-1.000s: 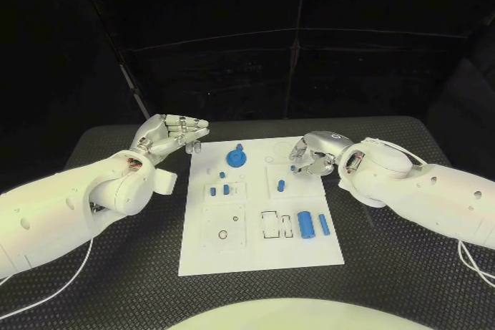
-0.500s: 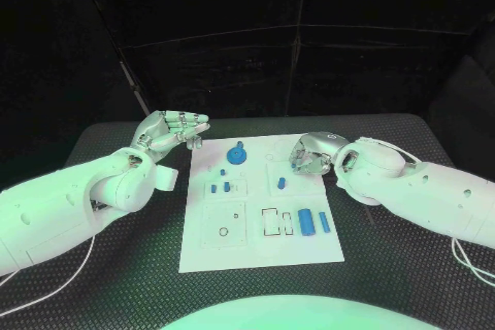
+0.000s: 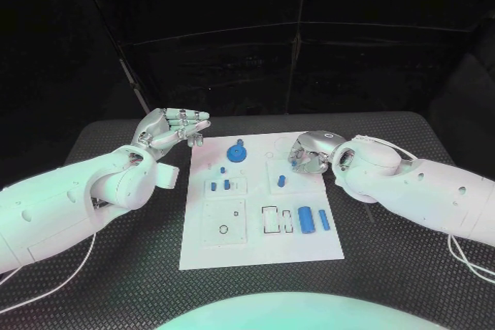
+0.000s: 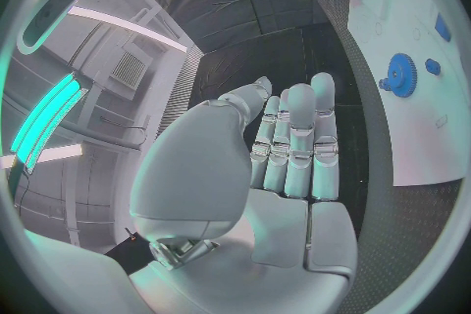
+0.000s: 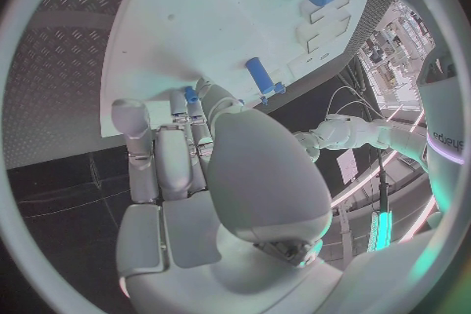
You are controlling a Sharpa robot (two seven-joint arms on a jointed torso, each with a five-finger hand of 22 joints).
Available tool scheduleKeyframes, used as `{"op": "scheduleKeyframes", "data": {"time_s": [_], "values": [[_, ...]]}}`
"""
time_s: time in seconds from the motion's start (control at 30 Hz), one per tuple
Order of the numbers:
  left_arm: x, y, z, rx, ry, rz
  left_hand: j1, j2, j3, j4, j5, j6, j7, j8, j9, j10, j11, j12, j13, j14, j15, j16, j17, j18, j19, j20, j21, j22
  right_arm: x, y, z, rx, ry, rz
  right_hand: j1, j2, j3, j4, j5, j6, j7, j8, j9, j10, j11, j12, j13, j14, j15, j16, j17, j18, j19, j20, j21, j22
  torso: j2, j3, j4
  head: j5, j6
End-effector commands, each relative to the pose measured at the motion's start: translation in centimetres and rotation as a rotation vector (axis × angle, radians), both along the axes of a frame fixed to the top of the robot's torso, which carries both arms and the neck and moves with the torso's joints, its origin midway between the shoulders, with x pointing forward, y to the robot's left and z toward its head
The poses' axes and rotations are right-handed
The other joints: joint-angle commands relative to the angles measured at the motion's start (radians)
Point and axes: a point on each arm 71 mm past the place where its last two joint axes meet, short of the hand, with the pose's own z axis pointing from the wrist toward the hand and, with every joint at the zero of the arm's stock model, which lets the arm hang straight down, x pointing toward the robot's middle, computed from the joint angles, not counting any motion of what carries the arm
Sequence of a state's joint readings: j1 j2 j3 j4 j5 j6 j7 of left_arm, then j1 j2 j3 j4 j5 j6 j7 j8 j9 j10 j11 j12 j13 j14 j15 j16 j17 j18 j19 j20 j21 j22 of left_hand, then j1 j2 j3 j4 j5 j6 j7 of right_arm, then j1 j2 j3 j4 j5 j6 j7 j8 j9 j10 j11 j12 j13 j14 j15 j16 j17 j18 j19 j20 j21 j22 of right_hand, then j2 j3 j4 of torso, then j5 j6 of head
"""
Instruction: Assemble the parts on the task board
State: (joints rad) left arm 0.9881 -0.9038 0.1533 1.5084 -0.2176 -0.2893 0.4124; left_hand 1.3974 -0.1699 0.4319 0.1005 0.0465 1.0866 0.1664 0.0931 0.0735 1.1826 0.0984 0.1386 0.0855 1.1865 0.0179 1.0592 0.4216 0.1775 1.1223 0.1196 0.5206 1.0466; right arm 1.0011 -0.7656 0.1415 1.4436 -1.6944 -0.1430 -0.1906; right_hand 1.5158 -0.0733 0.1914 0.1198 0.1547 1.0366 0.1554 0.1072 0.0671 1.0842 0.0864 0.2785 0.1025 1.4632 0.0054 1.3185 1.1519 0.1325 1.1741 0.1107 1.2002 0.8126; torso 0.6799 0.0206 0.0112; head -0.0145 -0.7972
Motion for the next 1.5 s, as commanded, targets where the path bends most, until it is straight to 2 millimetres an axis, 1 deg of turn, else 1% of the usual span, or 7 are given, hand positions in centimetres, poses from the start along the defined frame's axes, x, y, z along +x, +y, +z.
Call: {"op": "scheduleKeyframes", "data": {"time_s": [0.03, 0.13, 0.23, 0.5, 0.63, 0.77, 1.5], "values": [[0.0, -0.1, 0.2, -0.019, -0.015, -0.008, 0.001, 0.007, -0.006, -0.001, 0.003, -0.008, -0.001, -0.006, -0.001, -0.006, -0.003, 0.006, 0.001, -0.007, 0.000, -0.004, -0.001, 0.005, -0.002, 0.002, -0.002, -0.001, -0.5, 0.3, -1.2, -0.032, 0.047, 0.012, -0.005, -0.001, 0.014, 0.000, -0.003, 0.013, -0.001, -0.005, 0.001, 0.014, -0.002, -0.007, -0.006, 0.033, -0.004, 0.007, 0.002, 0.006, 0.008, -0.002, 0.008, 0.004, 0.001, 0.0001, 0.0005, -0.001, -0.001], [0.0, -0.1, 0.2, -0.018, -0.015, -0.008, 0.002, 0.007, -0.007, -0.001, 0.003, -0.009, -0.001, -0.006, -0.001, -0.007, -0.002, 0.006, 0.001, -0.007, 0.000, -0.005, -0.001, 0.005, -0.002, 0.002, -0.003, -0.002, -0.5, 0.4, -1.3, -0.046, 0.038, 0.004, -0.001, 0.006, 0.036, -0.004, -0.012, 0.034, -0.007, 0.001, 0.003, 0.039, -0.008, -0.005, -0.009, 0.035, -0.009, 0.012, 0.007, 0.004, 0.015, -0.005, 0.016, 0.017, 0.000, 0.0005, 0.0001, 0.000, -0.004], [0.0, -0.1, 0.2, -0.018, -0.013, -0.008, 0.002, 0.008, -0.008, -0.001, 0.003, -0.009, 0.000, -0.006, -0.001, -0.008, -0.002, 0.006, 0.001, -0.008, 0.000, -0.005, -0.001, 0.005, -0.002, 0.002, -0.004, -0.002, -0.5, 0.4, -1.3, -0.065, 0.025, -0.007, 0.013, 0.017, 0.072, -0.017, -0.050, 0.058, -0.014, 0.008, 0.005, 0.065, -0.017, -0.005, -0.010, 0.037, -0.017, 0.016, 0.010, 0.001, 0.026, -0.012, 0.029, 0.039, 0.000, 0.0002, 0.0004, 0.000, -0.004], [0.0, 0.0, 0.1, -0.016, -0.008, -0.009, 0.003, 0.008, -0.011, -0.002, 0.003, -0.012, 0.002, -0.007, -0.002, -0.012, 0.000, 0.006, 0.001, -0.009, 0.001, -0.007, -0.002, 0.004, -0.001, 0.003, -0.007, -0.005, -0.5, 0.5, -1.0, -0.079, -0.027, -0.016, 0.031, 0.029, 0.172, -0.063, -0.070, 0.098, -0.022, 0.014, 0.005, 0.108, -0.026, -0.015, -0.013, 0.038, -0.027, 0.019, 0.008, -0.004, 0.039, -0.024, 0.052, 0.071, -0.001, 0.0009, -0.0005, 0.000, -0.008], [0.1, 0.0, 0.1, -0.015, -0.006, -0.009, 0.005, 0.009, -0.012, -0.002, 0.003, -0.015, 0.003, -0.008, -0.002, -0.015, 0.001, 0.007, 0.001, -0.010, 0.002, -0.008, -0.002, 0.004, -0.001, 0.003, -0.010, -0.007, -0.6, 0.7, -0.7, -0.064, -0.053, -0.011, 0.006, 0.011, 0.243, -0.094, -0.083, 0.104, -0.020, 0.006, 0.002, 0.120, -0.024, -0.030, -0.015, 0.038, -0.025, 0.020, 0.006, -0.006, 0.036, -0.023, 0.061, 0.079, -0.001, 0.0017, -0.0005, 0.001, -0.008], [0.1, 0.1, 0.0, -0.014, -0.003, -0.008, 0.009, 0.010, -0.013, -0.004, 0.003, -0.018, 0.005, -0.009, -0.003, -0.018, 0.002, 0.007, 0.001, -0.012, 0.003, -0.010, -0.002, 0.004, 0.000, 0.004, -0.012, -0.009, -0.7, 0.9, -0.4, -0.042, -0.076, -0.003, -0.020, 0.001, 0.285, -0.112, -0.083, 0.107, -0.019, 0.000, 0.002, 0.125, -0.023, -0.042, -0.015, 0.037, -0.024, 0.021, 0.003, -0.005, 0.032, -0.022, 0.065, 0.083, -0.001, 0.0012, -0.0005, 0.000, -0.007], [0.0, 0.2, -0.4, -0.011, 0.015, -0.012, 0.013, 0.012, -0.023, -0.005, 0.003, -0.036, 0.015, -0.015, -0.004, -0.040, 0.011, 0.009, 0.000, -0.022, 0.010, -0.019, -0.004, 0.003, -0.001, 0.009, -0.027, -0.019, -2.9, 0.8, 2.1, 0.093, -0.145, 0.029, -0.050, -0.015, 0.316, -0.132, -0.083, 0.107, -0.015, -0.008, 0.001, 0.125, -0.022, -0.053, -0.015, 0.037, -0.022, 0.024, 0.005, -0.006, 0.032, -0.020, 0.072, 0.090, -0.001, 0.0003, -0.0003, 0.001, -0.001]]}}
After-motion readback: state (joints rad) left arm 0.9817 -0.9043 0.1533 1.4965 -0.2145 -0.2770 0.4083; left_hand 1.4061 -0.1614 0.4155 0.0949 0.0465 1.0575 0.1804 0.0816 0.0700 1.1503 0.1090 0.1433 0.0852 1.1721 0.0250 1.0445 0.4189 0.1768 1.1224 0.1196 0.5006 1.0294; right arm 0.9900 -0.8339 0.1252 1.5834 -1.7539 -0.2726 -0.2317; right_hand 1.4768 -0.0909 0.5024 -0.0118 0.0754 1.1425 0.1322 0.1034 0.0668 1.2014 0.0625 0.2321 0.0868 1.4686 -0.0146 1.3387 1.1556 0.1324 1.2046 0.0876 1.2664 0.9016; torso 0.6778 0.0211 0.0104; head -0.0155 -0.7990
